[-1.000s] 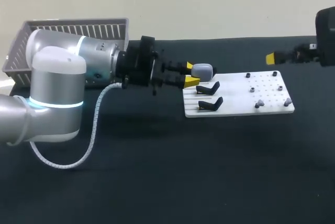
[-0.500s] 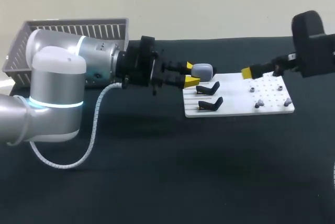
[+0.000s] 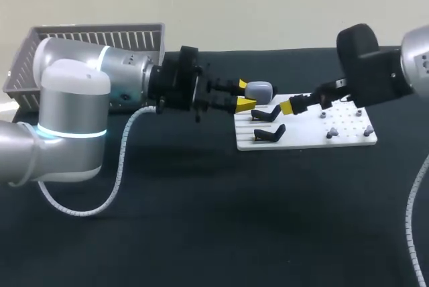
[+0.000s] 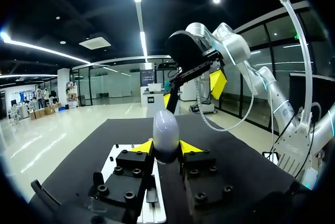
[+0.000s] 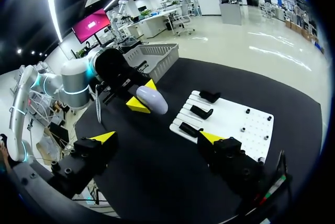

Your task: Pick up each earbud case from the left stands, insert the matching earbuds, close the lid, and place the case in the box.

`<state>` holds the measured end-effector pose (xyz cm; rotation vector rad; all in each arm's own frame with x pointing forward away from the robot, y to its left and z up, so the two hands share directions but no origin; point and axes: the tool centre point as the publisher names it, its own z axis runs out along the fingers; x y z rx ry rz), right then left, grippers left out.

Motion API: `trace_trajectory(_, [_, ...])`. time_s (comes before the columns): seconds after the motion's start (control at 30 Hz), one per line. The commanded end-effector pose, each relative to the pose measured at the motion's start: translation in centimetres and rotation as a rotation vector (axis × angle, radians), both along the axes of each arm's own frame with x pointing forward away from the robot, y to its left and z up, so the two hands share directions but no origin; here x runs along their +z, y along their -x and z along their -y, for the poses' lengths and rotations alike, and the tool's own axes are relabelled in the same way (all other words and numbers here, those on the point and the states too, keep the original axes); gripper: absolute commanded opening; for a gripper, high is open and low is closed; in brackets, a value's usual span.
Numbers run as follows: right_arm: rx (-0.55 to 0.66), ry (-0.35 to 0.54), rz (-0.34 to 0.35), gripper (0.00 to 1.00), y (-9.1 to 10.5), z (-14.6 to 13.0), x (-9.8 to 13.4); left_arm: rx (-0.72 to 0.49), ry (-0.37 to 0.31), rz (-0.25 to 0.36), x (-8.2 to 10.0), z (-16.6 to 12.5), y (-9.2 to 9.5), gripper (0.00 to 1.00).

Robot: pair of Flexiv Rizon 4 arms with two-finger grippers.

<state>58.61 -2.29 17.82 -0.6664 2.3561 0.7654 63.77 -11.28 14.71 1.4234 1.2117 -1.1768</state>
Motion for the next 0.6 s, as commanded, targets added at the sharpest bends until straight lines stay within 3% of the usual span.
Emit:
trace_trajectory(0.03, [0.050,-0.035,-0.027,1.00,-1.3,-0.9,-0.4,0.001,0.003,0.002,-0.1,0.0,0.0,0.00])
trace_trajectory(0.6, [0.092,-0.067,-0.050,1.00,-2.7,-2.8,-1.3,0.001,0.003,0.002,-0.1,0.0,0.0,0.00])
